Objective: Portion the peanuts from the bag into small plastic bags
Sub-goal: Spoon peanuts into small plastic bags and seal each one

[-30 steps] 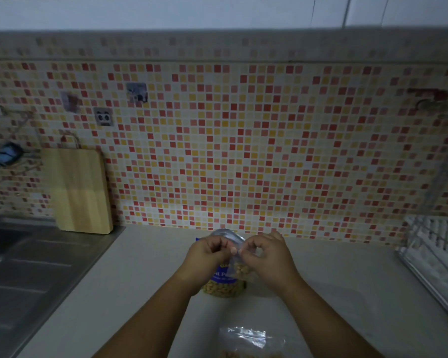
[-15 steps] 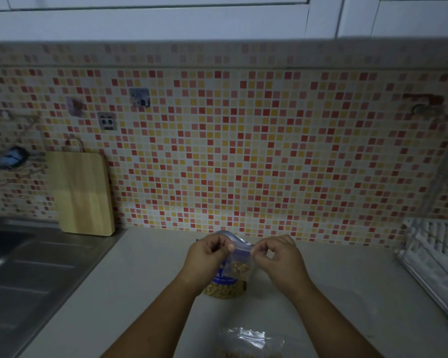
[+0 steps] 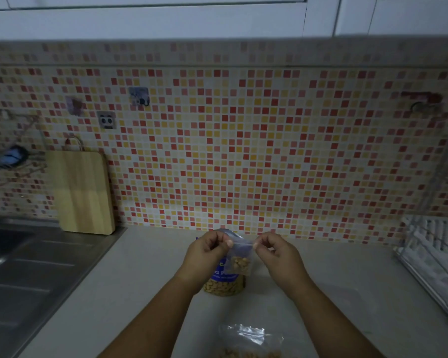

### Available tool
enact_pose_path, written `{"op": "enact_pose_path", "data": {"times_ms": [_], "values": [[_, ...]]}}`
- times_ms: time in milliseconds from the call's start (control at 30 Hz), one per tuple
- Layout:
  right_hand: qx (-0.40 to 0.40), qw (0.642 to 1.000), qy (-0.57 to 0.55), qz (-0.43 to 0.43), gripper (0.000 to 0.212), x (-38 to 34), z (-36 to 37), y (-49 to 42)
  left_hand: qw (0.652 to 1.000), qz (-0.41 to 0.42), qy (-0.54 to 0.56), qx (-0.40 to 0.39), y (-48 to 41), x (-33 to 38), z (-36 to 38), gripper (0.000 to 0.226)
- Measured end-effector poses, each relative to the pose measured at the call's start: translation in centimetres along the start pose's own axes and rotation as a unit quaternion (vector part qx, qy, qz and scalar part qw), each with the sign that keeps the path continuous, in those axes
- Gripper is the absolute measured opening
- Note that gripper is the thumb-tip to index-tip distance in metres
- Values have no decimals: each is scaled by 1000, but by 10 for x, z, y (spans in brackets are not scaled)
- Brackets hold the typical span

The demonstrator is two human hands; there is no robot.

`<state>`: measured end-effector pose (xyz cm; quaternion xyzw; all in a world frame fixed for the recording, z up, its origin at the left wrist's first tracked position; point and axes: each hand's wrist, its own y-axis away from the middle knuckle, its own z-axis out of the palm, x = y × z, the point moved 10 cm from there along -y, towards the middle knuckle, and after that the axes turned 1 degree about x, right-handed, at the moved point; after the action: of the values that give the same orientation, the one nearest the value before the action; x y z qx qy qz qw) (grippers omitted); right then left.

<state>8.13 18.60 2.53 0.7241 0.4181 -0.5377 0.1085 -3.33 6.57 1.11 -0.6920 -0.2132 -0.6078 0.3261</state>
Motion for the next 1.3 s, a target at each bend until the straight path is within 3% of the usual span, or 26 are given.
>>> {"op": "enact_pose_path", "data": {"times_ms": [133, 300, 433, 533, 700, 900, 1000, 1100, 1200, 1300], "values": [[-57, 994, -64, 61, 18, 14, 16, 9, 999, -33, -25, -31, 3, -14, 3, 17], [-125, 959, -137, 213, 18, 63, 53, 37, 987, -145, -2, -67, 26, -72, 4, 14], [-181, 918, -126, 329, 22, 115, 95, 72, 967, -248, -23, -51, 56, -134, -6, 14], [-186, 910, -84, 360, 20, 139, 117, 89, 953, -297, -61, -14, 76, -169, -20, 16], [-182, 939, 171, 238, 9, 148, 132, 85, 936, -291, -192, 33, 87, -199, -41, 5], [-140, 936, 298, 123, 18, 139, 140, 75, 903, -223, -363, 63, 77, -191, -46, 16], [-98, 929, 346, 88, 3, 139, 138, 74, 899, -211, -378, 68, 75, -194, -46, 18], [-84, 918, 381, 75, 24, 146, 139, 78, 892, -208, -396, 66, 74, -201, -46, 23], [-96, 919, 377, 60, 6, 152, 143, 78, 889, -205, -406, 60, 72, -204, -46, 22], [-73, 934, 344, 66, 23, 158, 140, 77, 897, -180, -396, 73, 72, -199, -45, 26]]}}
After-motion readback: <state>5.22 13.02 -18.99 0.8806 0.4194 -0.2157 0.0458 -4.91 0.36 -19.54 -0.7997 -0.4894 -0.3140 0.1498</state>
